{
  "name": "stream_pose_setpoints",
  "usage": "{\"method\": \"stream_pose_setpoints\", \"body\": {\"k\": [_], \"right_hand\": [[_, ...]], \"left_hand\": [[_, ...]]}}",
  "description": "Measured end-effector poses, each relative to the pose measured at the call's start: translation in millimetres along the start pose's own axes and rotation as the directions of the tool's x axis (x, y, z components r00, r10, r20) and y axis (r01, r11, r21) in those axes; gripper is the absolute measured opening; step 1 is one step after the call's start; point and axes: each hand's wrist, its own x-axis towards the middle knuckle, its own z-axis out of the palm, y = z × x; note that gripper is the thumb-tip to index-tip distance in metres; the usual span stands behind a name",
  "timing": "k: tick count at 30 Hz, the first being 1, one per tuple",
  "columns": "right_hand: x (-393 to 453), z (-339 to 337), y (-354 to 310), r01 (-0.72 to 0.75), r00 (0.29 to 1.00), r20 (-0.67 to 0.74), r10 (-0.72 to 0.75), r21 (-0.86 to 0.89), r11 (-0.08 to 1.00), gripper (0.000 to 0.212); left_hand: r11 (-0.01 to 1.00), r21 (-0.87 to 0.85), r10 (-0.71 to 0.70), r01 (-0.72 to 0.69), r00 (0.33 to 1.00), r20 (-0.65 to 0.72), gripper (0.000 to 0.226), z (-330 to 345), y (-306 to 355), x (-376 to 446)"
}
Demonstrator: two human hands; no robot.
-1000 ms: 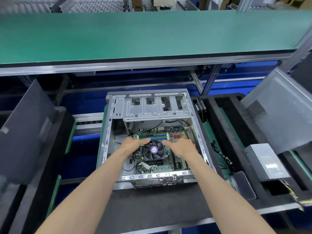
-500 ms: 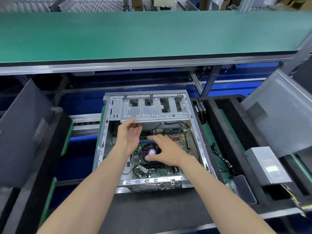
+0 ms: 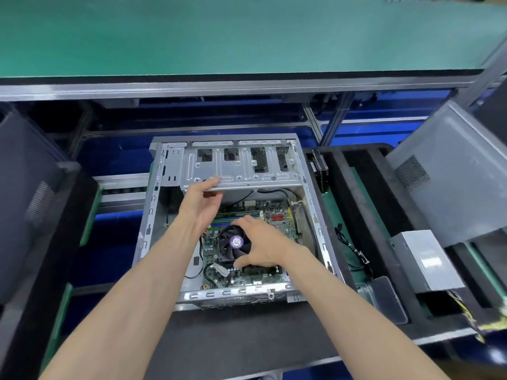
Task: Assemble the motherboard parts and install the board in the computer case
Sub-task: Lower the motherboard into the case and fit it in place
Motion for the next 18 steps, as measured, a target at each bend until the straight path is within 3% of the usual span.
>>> {"method": "stream_pose_setpoints", "body": {"k": [9, 14, 18], "right_hand": [[-6, 2, -3, 0.037, 0.997, -0.068, -0.037, -0.006, 0.999, 0.098], [-18, 6, -6, 0.090, 0.984, -0.139, -0.112, -0.159, 0.983, 0.094], [-24, 9, -11, 0.116, 0.966, -0.194, -0.172, -0.270, 0.956, 0.093]], "left_hand": [[0.998, 0.036, 0.041, -0.047, 0.986, 0.161, 0.021, -1, 2, -14], [0.996, 0.004, 0.080, -0.084, 0.961, 0.263, 0.021, 2, 1, -30], [0.995, -0.012, 0.101, -0.101, 0.959, 0.266, 0.020, 2, 0, -41]]}}
